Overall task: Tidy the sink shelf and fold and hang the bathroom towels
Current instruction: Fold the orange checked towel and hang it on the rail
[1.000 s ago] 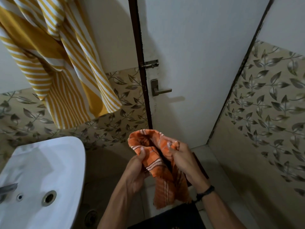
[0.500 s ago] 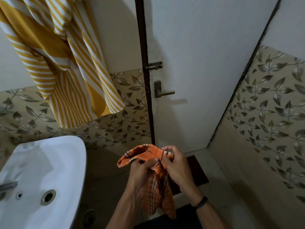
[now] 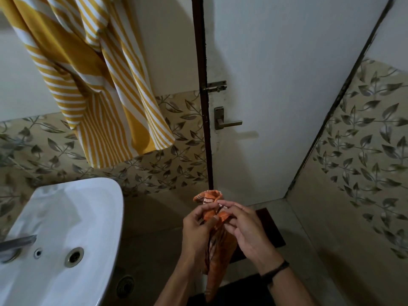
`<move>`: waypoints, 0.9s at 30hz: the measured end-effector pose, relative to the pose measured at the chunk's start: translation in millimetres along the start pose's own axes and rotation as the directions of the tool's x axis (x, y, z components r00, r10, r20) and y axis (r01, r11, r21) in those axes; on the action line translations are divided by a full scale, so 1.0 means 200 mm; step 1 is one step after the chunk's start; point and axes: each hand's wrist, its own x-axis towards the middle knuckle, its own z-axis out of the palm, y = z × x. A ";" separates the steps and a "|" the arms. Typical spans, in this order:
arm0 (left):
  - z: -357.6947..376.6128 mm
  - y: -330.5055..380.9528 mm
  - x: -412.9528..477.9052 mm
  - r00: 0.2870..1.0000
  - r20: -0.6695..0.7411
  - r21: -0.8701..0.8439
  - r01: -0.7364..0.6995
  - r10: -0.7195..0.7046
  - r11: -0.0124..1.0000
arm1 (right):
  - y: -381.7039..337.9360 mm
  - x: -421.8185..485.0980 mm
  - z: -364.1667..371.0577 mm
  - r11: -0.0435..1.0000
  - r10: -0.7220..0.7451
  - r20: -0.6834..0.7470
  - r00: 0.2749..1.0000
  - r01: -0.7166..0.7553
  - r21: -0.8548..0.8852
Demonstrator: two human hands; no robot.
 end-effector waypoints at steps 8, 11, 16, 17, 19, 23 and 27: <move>-0.03 0.04 0.02 0.989 0.135 0.208 -0.081 0.053 0.975 | -0.02 -0.03 -0.03 0.993 -0.032 0.051 0.998 0.026 0.112; -0.05 0.03 0.03 0.976 0.195 0.311 -0.154 0.096 0.938 | -0.02 -0.04 -0.03 0.997 -0.082 0.075 0.994 0.080 0.022; -0.07 0.03 0.03 0.981 0.165 0.273 -0.149 0.106 0.950 | 0.00 -0.04 -0.07 0.952 -0.215 0.071 0.974 0.225 -0.209; -0.08 0.03 0.03 0.981 0.163 0.272 -0.149 0.107 0.951 | 0.01 -0.03 -0.08 0.904 -0.267 0.084 0.960 0.279 -0.325; -0.10 0.03 0.03 0.984 0.147 0.272 -0.133 0.095 0.953 | 0.02 -0.02 -0.10 0.756 -0.381 0.131 0.915 0.390 -0.526; -0.12 0.05 0.04 0.989 0.140 0.221 -0.076 0.046 0.972 | 0.04 -0.01 -0.10 0.517 -0.488 0.253 0.835 0.510 -0.688; -0.16 0.08 0.04 0.973 0.232 0.196 -0.057 0.010 0.979 | 0.04 0.00 -0.09 0.280 -0.538 0.394 0.745 0.599 -0.750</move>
